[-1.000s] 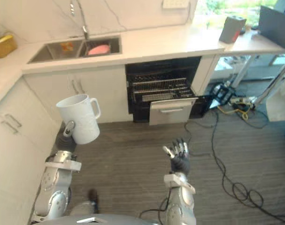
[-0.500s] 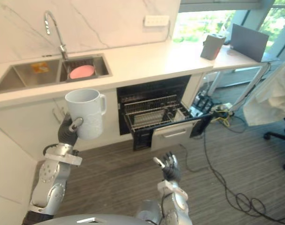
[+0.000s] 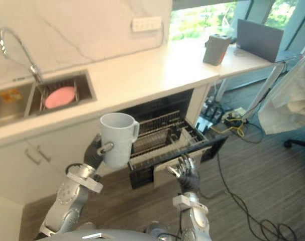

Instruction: Walk over to the sink, pick up the cup, carry it to the dishwasher, place the cup inside the dishwasher, then close the dishwasher door

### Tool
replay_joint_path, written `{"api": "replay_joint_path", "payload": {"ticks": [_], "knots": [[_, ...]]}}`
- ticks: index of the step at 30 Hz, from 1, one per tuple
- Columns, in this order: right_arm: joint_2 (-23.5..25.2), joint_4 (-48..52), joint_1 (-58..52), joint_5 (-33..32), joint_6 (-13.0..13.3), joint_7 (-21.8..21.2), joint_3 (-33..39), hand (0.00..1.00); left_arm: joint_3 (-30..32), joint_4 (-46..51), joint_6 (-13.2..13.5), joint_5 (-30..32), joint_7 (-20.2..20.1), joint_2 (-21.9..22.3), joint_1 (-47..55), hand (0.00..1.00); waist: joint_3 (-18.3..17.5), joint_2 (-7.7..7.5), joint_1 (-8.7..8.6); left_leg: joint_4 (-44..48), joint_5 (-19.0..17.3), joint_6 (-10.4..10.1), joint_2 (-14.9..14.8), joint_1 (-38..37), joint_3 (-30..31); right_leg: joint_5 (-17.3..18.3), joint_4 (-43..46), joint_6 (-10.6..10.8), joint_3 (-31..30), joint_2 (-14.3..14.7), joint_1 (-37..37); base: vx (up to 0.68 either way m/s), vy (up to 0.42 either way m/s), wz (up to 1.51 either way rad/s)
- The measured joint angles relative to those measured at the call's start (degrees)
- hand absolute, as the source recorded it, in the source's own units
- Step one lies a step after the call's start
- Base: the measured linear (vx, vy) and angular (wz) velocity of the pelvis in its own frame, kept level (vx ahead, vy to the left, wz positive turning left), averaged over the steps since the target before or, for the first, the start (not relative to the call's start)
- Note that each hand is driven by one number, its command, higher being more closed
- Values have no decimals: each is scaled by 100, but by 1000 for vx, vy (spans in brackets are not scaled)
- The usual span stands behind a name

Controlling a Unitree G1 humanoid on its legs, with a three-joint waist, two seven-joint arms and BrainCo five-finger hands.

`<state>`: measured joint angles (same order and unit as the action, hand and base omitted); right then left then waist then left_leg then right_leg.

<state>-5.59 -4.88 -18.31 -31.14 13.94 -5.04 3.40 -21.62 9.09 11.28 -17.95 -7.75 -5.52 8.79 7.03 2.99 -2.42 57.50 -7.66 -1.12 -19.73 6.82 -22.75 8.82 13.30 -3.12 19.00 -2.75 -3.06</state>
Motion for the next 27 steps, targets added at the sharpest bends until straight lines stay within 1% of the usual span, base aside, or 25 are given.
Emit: {"api": "replay_joint_path", "payload": {"ticks": [1,2,3,4,5,6,7,8,9,10,11,12,13,14,15,16,17,19,20,21,22,23,24,25,27], "knots": [[-4,5,13,9,22,-21,-11,0,-1,-130,-3,0,-1,14,-2,100,-32,-3,-19,-1033,-73,-52,51,-15,-143,-64,-197,39,-138,-36,-50,324,-13,-67],[-76,5,57,37,28,-54,-29,0,1,-199,-4,0,2,41,-2,100,-48,-8,-41,-2290,-19,-177,197,-69,1,-120,-211,34,-304,-107,-4,337,9,-70],[-140,8,77,97,28,-71,-54,0,-3,-225,-9,0,4,61,0,100,-61,-23,-40,-2894,68,-282,300,-119,171,-111,-172,68,-421,-152,38,342,46,-80],[-256,9,112,185,24,-93,-123,0,-5,-245,-23,0,13,100,6,100,-112,-71,-40,-3802,341,-415,461,-198,564,-58,-102,171,-621,-286,153,347,85,-71],[-307,11,126,182,23,-99,-133,0,-9,-245,-27,1,36,118,3,100,-134,-102,-64,-4203,591,-504,507,-210,791,-13,-58,270,-753,-380,185,406,141,-74],[-371,11,125,173,23,-100,-132,0,-22,-243,-36,0,84,118,1,100,-172,-104,-102,-4471,872,-546,529,-263,999,62,-19,411,-876,-490,165,335,157,-49],[-406,11,124,170,24,-101,-130,0,-32,-242,-47,0,112,118,1,100,-182,-88,-108,-4602,1001,-560,531,-319,1045,98,-11,488,-912,-524,128,315,210,-42],[-470,11,103,164,30,-101,-101,0,-84,-242,-92,0,120,119,-2,100,-236,-5,-126,-4898,1288,-543,533,-412,1040,151,-11,658,-928,-598,67,288,286,-28],[-517,11,99,151,65,-94,-84,0,-142,-238,-110,0,104,122,-21,100,-323,128,-134,-5238,1693,-462,570,-470,1015,184,-11,850,-917,-626,53,281,332,-20],[-536,12,110,147,72,-90,-83,0,-170,-235,-113,0,106,125,-35,100,-371,203,-129,-5396,2056,-379,608,-515,1026,212,-10,942,-920,-631,54,278,431,-3],[-480,-33,130,150,78,-52,-81,0,-223,-235,-149,2,109,103,-63,100,-495,193,-160,-5614,1765,-666,707,-650,990,264,-7,1158,-901,-750,62,253,472,0],[-319,-36,178,145,82,-36,-80,0,-208,-220,-158,7,142,43,-115,100,-568,107,-124,-5856,1541,-727,914,-815,1017,241,-38,1336,-915,-922,78,230,468,-3],[-244,-44,241,122,82,-39,-113,0,-195,-194,-158,17,216,3,-134,100,-562,24,-103,-5928,1442,-736,1008,-867,1006,186,-97,1437,-922,-1013,81,184,479,-17],[-57,-55,384,117,82,-43,-122,0,-166,-121,-165,28,327,-69,-141,100,-559,-107,-89,-6016,1295,-725,1162,-902,970,9,-255,1589,-890,-1165,80,133,417,-23],[113,-55,454,115,84,15,-110,0,-64,-43,-188,28,421,-128,-142,100,-563,-245,-76,-6043,1224,-629,1319,-916,873,-222,-413,1688,-877,-1309,78,108,386,-27],[165,-53,502,113,84,22,-105,0,-10,-17,-195,49,493,-136,-141,100,-551,-278,-54,-6043,1183,-567,1369,-951,821,-355,-463,1712,-877,-1347,74,52,266,-41],[223,-36,570,103,88,17,-100,0,91,43,-196,147,643,-129,-141,100,-538,-303,-16,-6026,1089,-471,1439,-1052,681,-600,-511,1728,-872,-1407,61,26,180,-43],[301,19,605,11,92,-36,-94,0,256,228,-164,256,892,-121,-149,100,-527,-317,17,-5939,905,-376,1503,-1165,526,-875,-534,1727,-860,-1471,58,-3,188,-53],[330,89,571,-14,91,-145,-107,0,373,338,-77,265,1115,-94,-168,100,-525,-321,31,-5853,756,-307,1533,-1180,414,-1024,-567,1706,-850,-1498,94,-28,159,-55],[340,160,547,-28,87,-208,-109,0,434,368,-27,265,1234,-79,-191,100,-524,-321,50,-5825,709,-296,1539,-1180,355,-1091,-586,1675,-844,-1501,106,-43,127,-56],[348,323,547,-76,84,-287,-142,0,605,376,63,264,1435,-35,-287,100,-520,-324,48,-5784,652,-258,1540,-1172,234,-1229,-653,1646,-770,-1500,157,-55,94,-50],[349,539,559,-123,77,-373,-181,0,749,375,102,279,1597,-1,-422,100,-504,-350,47,-5772,600,-285,1548,-1170,155,-1292,-710,1581,-699,-1500,186,-60,77,-36],[349,539,559,-123,77,-373,-181,0,749,375,102,279,1597,-1,-422,100,-504,-350,47,-5772,600,-285,1548,-1170,155,-1292,-710,1581,-699,-1500,186,-76,37,-37],[340,911,598,-162,65,-502,-300,0,872,371,128,468,1825,0,-640,100,-477,-430,45,-5805,576,-262,1553,-1169,44,-1305,-820,1561,-551,-1495,188,-98,-10,-33],[313,1128,862,-273,-20,-625,-409,0,779,316,127,948,2199,25,-863,100,-511,-491,17,-5956,653,-269,1593,-1197,-11,-1215,-955,1515,-428,-1474,198,-68,-47,-30]]}}
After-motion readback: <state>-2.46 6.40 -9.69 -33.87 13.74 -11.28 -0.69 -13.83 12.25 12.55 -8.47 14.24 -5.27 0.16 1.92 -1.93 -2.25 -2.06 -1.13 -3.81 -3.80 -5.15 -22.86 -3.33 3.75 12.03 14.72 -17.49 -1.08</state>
